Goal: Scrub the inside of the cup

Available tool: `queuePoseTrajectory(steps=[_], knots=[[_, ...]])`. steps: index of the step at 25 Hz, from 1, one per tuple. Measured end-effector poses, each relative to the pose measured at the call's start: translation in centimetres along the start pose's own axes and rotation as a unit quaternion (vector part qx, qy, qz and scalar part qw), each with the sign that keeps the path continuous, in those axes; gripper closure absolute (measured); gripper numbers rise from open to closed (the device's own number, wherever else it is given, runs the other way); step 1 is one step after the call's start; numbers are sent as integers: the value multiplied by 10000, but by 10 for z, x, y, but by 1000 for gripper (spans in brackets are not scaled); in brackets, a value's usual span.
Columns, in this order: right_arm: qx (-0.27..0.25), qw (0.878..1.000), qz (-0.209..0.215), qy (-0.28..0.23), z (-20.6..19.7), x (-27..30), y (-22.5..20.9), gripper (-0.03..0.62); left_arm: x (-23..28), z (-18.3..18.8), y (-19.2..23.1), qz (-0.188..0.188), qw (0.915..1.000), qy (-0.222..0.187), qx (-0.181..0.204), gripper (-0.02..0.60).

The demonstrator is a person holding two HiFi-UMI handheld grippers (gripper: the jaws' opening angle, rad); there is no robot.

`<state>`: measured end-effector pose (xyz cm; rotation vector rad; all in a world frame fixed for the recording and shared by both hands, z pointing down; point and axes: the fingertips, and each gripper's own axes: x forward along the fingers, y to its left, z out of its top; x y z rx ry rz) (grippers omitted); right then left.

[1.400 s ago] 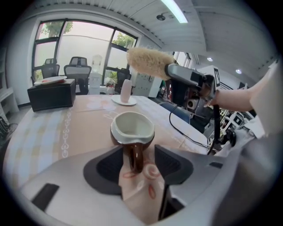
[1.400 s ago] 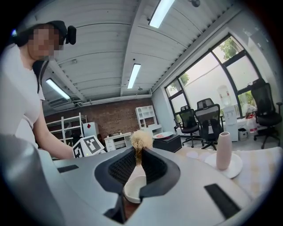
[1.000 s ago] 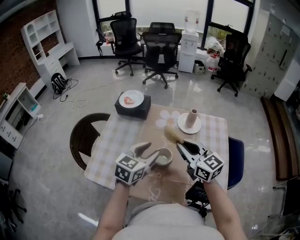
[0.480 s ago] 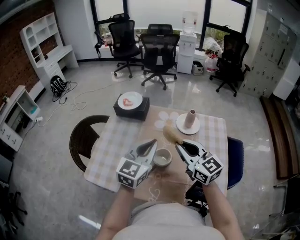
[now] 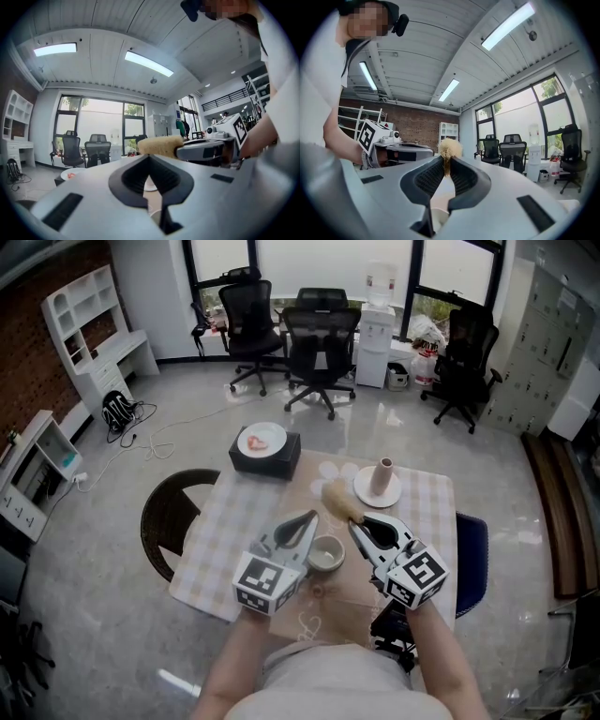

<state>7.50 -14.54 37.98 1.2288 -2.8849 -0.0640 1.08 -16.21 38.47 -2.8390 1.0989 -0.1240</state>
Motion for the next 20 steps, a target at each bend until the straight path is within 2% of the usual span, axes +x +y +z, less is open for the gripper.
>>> queuePoseTrajectory(steps=[6,20], knots=[[-59,10000,-11,23,6,-4,-2,551,-4,11,1,72,9998,-176,54,569],[-67,10000,-24,38,10,-13,2,553,-3,24,-4,45,9996,-253,96,569]])
